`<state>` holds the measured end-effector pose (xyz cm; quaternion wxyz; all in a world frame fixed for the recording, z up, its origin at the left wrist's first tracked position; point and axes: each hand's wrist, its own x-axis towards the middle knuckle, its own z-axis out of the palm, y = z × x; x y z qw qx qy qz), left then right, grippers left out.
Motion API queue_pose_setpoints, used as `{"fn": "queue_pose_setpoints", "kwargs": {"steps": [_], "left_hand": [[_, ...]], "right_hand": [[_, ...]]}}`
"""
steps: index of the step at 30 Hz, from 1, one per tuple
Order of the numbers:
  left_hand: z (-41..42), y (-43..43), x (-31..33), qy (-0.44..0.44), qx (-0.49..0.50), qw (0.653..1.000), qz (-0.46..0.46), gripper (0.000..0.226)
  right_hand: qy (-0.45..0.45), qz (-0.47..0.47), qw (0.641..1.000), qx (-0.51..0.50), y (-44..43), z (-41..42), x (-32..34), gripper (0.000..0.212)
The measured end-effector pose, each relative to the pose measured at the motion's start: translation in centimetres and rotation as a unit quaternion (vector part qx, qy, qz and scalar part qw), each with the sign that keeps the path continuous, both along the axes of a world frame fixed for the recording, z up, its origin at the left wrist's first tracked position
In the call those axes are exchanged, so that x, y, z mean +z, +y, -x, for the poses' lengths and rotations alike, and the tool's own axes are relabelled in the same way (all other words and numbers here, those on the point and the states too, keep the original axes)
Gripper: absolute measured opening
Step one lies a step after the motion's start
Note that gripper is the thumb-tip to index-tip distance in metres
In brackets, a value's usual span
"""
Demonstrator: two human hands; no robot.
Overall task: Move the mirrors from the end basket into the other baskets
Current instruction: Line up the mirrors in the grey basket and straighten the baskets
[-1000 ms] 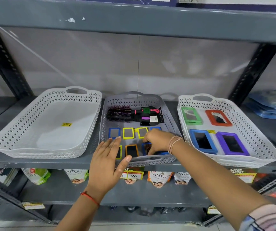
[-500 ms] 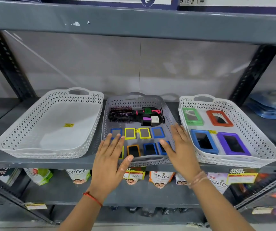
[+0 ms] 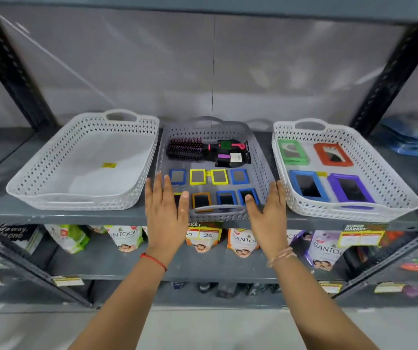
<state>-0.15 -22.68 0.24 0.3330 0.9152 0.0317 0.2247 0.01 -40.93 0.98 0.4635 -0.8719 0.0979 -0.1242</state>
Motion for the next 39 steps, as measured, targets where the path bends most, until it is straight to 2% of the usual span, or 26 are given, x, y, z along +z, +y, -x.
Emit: {"fn": "queue_pose_setpoints", "kwargs": {"steps": [13, 39], "left_hand": [[-0.1, 1.5, 0.2, 0.024, -0.006, 1.000, 0.016, 0.054], [-0.5, 1.6, 0.3, 0.035, -0.011, 0.999, -0.007, 0.049]], "right_hand": [[-0.003, -0.022, 1.000, 0.011, 1.3, 0.6, 0.3, 0.072], [-0.010, -0.057, 0.998, 0.029, 0.4, 0.4, 0.2, 0.074]]}}
